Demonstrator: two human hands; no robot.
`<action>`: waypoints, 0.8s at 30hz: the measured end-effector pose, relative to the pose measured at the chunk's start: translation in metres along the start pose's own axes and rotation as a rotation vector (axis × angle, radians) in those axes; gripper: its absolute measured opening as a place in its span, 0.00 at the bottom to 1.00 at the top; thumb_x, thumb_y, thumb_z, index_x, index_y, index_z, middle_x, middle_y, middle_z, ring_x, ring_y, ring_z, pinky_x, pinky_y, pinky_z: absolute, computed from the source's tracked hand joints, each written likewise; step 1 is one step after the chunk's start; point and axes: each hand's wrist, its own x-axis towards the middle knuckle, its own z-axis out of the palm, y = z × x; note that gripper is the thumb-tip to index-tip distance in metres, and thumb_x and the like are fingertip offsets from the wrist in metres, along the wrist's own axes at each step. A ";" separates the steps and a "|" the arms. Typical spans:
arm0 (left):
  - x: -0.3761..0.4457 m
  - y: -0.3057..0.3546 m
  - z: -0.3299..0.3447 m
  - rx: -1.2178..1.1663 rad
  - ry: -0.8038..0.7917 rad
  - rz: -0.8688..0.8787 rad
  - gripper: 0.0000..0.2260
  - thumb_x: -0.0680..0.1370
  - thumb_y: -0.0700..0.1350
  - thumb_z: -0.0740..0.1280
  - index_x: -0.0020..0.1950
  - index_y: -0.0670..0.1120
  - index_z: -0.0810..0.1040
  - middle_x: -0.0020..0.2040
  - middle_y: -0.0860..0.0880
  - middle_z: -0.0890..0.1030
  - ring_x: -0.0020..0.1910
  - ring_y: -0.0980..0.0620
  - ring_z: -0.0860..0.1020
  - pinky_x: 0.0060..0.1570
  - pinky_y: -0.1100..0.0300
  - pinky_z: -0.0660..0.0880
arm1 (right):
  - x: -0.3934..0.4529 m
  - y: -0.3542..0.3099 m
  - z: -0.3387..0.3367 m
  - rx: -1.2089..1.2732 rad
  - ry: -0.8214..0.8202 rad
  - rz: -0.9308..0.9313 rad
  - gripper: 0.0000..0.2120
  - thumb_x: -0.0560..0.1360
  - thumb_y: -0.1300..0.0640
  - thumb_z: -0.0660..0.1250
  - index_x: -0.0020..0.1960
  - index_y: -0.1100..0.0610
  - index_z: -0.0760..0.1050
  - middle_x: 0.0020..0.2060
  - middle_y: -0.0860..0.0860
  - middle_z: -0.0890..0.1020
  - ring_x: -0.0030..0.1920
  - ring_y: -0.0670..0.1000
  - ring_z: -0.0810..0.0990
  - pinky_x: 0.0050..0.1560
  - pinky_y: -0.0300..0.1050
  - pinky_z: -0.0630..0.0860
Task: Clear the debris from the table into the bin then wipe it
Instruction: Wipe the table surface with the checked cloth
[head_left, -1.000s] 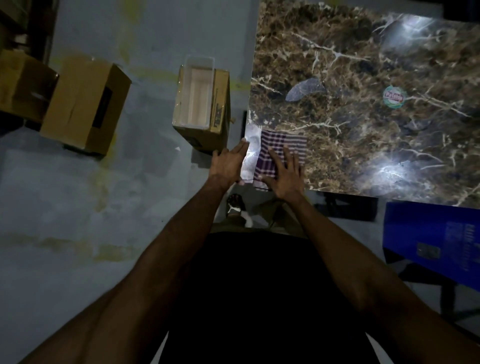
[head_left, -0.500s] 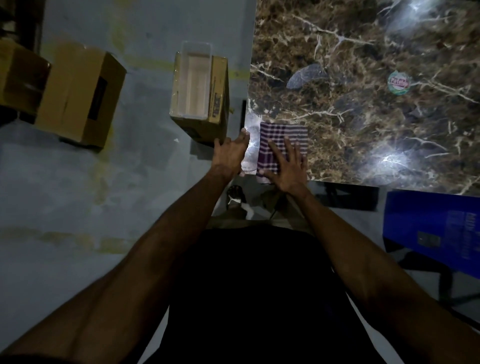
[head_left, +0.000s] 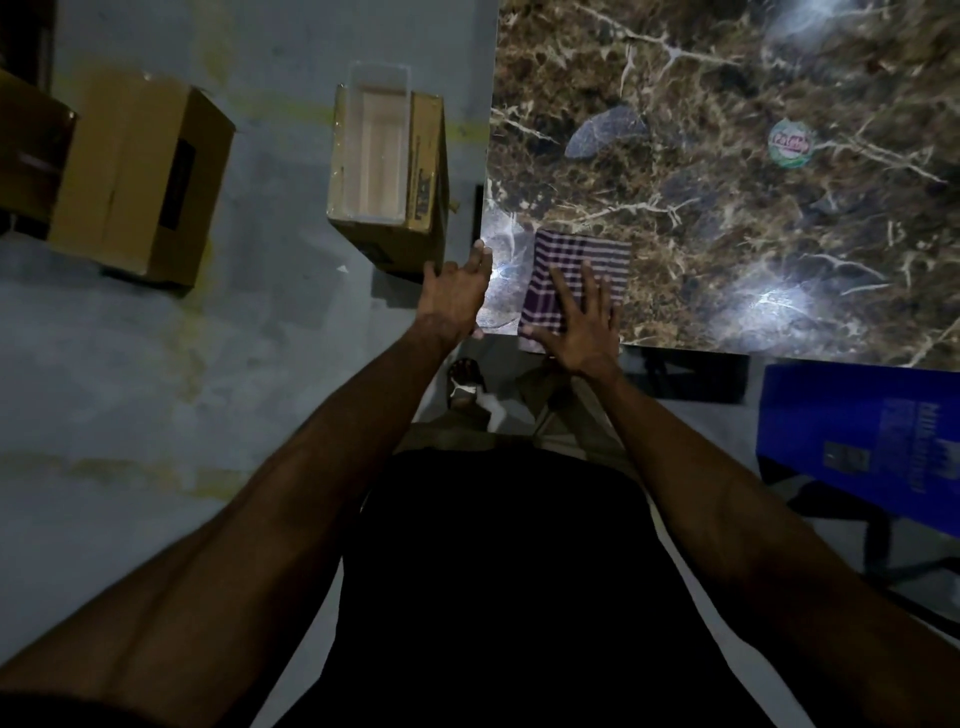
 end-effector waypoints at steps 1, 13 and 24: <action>0.001 0.000 0.000 0.000 -0.001 0.002 0.59 0.65 0.51 0.84 0.83 0.44 0.47 0.84 0.46 0.52 0.70 0.36 0.72 0.69 0.33 0.65 | 0.001 -0.004 0.002 0.005 0.014 0.017 0.49 0.68 0.17 0.53 0.82 0.35 0.44 0.84 0.50 0.40 0.82 0.64 0.39 0.76 0.73 0.40; 0.001 0.001 0.005 -0.012 -0.005 -0.008 0.59 0.67 0.50 0.83 0.84 0.45 0.45 0.85 0.47 0.48 0.71 0.35 0.71 0.69 0.32 0.65 | -0.017 -0.004 0.009 -0.119 -0.023 -0.173 0.29 0.83 0.33 0.46 0.82 0.34 0.43 0.84 0.48 0.42 0.83 0.60 0.39 0.78 0.72 0.43; 0.002 0.001 0.012 -0.033 0.080 -0.029 0.41 0.79 0.47 0.71 0.84 0.45 0.48 0.84 0.47 0.52 0.68 0.37 0.73 0.68 0.33 0.67 | 0.011 -0.059 0.033 -0.102 0.011 -0.086 0.30 0.85 0.39 0.50 0.84 0.39 0.43 0.84 0.51 0.41 0.83 0.63 0.39 0.78 0.72 0.41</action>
